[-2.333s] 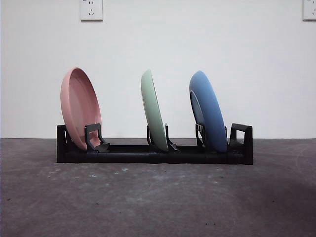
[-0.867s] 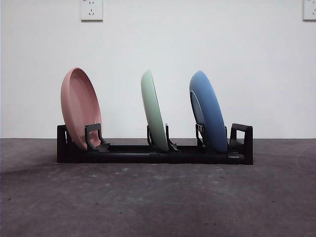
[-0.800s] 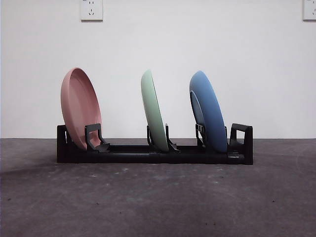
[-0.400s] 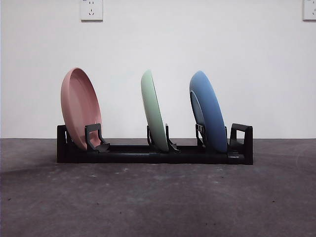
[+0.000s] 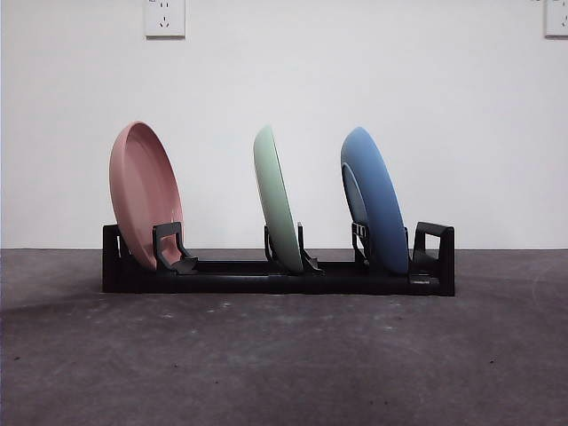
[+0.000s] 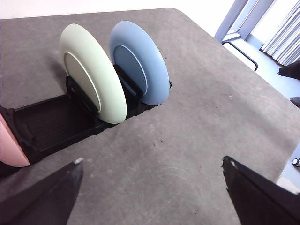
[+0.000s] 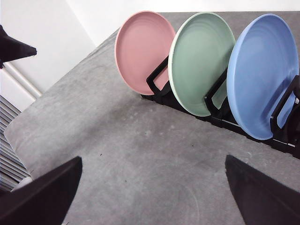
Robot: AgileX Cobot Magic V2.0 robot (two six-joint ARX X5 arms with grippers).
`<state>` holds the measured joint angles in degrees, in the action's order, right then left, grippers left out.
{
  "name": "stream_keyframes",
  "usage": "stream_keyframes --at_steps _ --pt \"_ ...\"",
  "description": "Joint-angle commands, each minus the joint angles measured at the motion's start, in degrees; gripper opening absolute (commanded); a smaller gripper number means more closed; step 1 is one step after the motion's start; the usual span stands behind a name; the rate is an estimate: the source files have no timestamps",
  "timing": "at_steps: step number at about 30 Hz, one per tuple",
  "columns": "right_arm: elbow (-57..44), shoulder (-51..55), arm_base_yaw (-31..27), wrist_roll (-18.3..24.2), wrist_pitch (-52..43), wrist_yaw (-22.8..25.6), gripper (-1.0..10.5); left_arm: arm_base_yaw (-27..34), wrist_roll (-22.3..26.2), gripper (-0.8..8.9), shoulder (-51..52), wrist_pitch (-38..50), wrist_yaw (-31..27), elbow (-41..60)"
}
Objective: Place the plate
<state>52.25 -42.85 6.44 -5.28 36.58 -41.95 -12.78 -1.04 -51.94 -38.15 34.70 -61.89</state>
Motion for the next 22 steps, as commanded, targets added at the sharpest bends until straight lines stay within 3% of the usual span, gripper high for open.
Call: stream_keyframes --at_steps 1,7,13,22 --pt "0.8 -1.4 0.4 -3.2 -1.7 0.0 4.9 -0.4 -0.1 4.76 0.0 0.4 0.3 -1.2" --pt "4.5 -10.2 1.9 -6.6 -2.2 0.0 4.9 -0.5 -1.2 4.76 0.7 -0.9 0.3 -1.2" --pt "13.4 -23.7 3.6 -6.8 -1.4 0.3 4.9 -0.5 -1.3 4.69 1.7 -2.1 0.3 -1.2" --pt "32.7 -44.3 4.4 -6.2 1.6 5.1 4.9 -0.5 -1.3 4.69 2.7 -4.5 0.3 -1.2"
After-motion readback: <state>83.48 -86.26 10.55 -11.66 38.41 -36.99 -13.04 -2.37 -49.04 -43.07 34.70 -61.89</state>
